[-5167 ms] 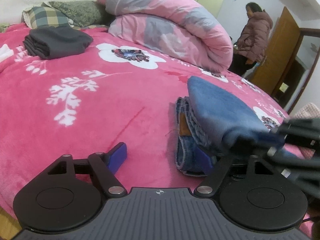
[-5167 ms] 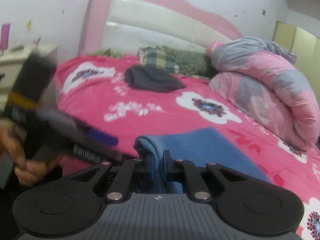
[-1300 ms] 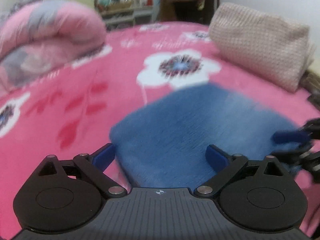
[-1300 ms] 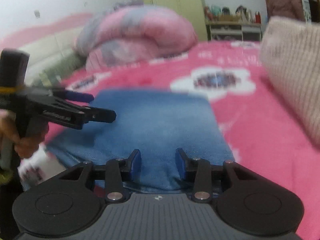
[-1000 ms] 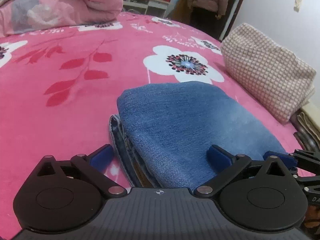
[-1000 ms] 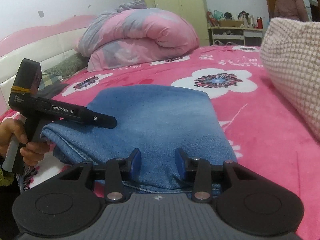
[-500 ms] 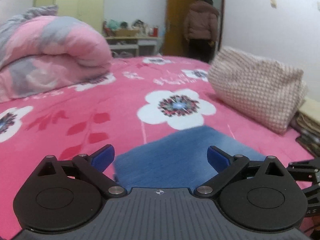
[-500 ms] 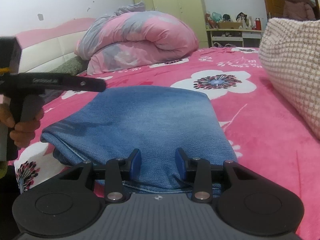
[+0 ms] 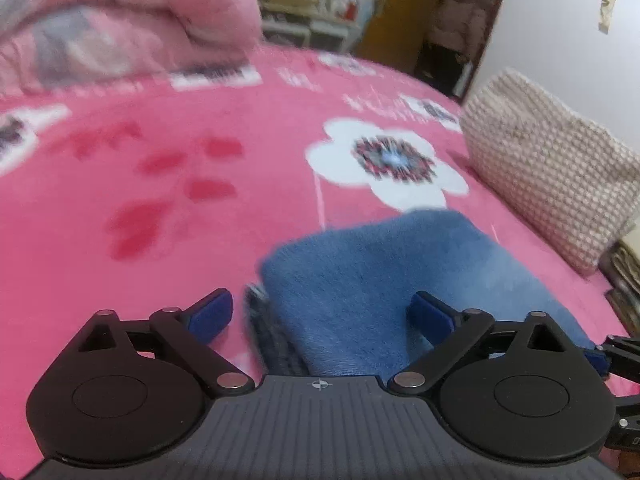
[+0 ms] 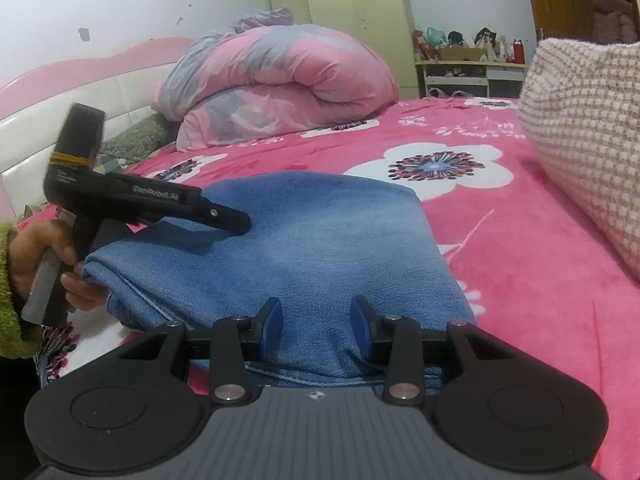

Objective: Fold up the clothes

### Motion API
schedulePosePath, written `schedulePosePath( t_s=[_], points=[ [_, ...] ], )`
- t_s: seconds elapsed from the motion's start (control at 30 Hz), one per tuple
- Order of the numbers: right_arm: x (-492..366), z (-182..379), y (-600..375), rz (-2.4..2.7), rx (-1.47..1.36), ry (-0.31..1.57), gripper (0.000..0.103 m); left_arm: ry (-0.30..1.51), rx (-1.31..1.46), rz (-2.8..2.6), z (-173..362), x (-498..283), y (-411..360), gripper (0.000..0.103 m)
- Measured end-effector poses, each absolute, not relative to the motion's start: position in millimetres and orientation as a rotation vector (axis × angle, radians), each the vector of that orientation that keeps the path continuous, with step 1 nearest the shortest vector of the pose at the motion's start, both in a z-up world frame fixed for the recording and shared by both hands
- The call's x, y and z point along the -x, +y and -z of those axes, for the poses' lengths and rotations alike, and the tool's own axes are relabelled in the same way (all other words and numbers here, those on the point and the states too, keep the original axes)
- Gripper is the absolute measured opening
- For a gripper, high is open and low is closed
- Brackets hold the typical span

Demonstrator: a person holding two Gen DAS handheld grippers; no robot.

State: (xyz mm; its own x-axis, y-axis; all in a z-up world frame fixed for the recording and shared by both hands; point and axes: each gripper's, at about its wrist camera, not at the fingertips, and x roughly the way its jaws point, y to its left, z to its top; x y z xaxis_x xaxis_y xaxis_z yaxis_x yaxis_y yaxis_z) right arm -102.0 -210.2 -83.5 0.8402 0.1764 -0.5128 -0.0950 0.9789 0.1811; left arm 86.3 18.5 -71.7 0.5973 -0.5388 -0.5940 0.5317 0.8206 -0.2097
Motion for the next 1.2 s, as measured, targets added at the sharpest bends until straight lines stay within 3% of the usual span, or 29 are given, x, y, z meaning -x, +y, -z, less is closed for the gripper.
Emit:
schedulePosePath(
  t_s=[0.23, 0.33, 0.47, 0.57, 0.87, 1.07, 1.13, 1.2],
  points=[
    [111, 50, -209, -0.265, -0.182, 0.482, 0.043, 0.505, -0.037, 0.609, 24, -33, 52, 0.097],
    [115, 38, -181, -0.320, -0.095, 0.437, 0.043, 0.497, -0.114, 0.642, 28, -14, 45, 0.098],
    [101, 72, -141, -0.336, 0.006, 0.536, 0.043, 0.565, -0.281, 0.590, 62, -5, 21, 0.098],
    [114, 66, -136, -0.316, 0.043, 0.502, 0.044, 0.548, -0.236, 0.560, 59, 0, 28, 0.098],
    [197, 59, -216, -0.228, -0.200, 0.449, 0.044, 0.448, -0.237, 0.709, 24, 41, -4, 0.098],
    [200, 70, -253, -0.055, -0.210, 0.462, 0.023, 0.385, -0.509, 0.901, 43, 79, -79, 0.097],
    [199, 73, -261, -0.034, -0.215, 0.466, 0.018, 0.373, -0.608, 0.908, 56, 86, -99, 0.092],
    [196, 77, -266, -0.034, -0.225, 0.466, 0.015, 0.394, -0.657, 0.904, 65, 84, -110, 0.077]
  ],
)
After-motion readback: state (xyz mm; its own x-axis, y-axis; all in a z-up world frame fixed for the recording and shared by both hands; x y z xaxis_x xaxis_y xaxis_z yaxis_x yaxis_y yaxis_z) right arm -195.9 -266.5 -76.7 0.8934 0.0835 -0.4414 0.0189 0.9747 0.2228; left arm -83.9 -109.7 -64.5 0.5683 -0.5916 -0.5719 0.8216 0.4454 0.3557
